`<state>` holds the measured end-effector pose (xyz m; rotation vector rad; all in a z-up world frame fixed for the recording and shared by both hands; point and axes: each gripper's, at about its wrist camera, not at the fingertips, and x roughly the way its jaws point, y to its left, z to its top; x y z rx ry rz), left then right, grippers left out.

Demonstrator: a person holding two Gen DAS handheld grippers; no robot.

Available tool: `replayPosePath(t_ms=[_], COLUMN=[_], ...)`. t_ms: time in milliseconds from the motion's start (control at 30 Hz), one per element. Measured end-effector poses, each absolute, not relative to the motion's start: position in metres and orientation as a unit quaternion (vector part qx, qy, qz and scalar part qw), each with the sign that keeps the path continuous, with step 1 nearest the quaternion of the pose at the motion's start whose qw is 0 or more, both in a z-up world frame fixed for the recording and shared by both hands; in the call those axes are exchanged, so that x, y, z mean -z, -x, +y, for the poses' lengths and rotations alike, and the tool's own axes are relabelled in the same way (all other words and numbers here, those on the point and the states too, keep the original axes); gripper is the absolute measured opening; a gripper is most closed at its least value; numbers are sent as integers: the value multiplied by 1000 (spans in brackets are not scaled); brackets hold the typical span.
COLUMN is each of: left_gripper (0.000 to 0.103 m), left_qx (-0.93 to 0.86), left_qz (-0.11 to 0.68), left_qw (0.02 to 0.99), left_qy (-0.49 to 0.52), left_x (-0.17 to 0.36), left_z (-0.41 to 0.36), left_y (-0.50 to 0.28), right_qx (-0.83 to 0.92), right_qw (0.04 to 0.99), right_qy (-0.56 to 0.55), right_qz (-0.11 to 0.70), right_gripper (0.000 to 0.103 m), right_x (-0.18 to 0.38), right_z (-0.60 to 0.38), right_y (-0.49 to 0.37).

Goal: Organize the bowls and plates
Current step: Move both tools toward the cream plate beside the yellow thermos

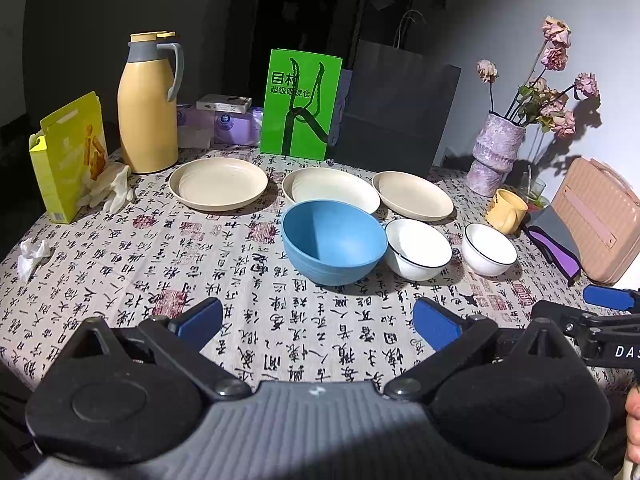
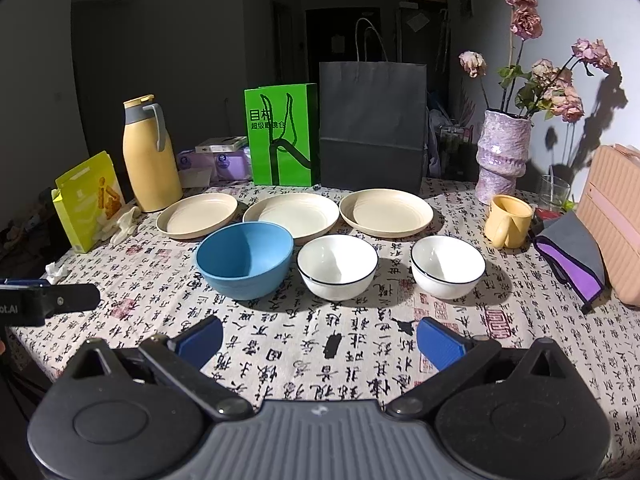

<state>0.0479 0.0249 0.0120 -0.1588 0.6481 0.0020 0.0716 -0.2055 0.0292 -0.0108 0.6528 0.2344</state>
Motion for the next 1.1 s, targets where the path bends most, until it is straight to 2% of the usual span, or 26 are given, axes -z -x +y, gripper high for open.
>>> replayPosePath(t_ms=[1100], left_gripper=[103], left_qx=[-5], left_qz=[306], left_qw=[944], left_qy=[124], left_x=[-24], left_z=[98], left_y=[-148], right_qx=[-145], right_qw=[929], right_qy=[1], right_qz=[341], right_gripper=[103], right_x=[-27], right_z=[-140], right_y=[-200])
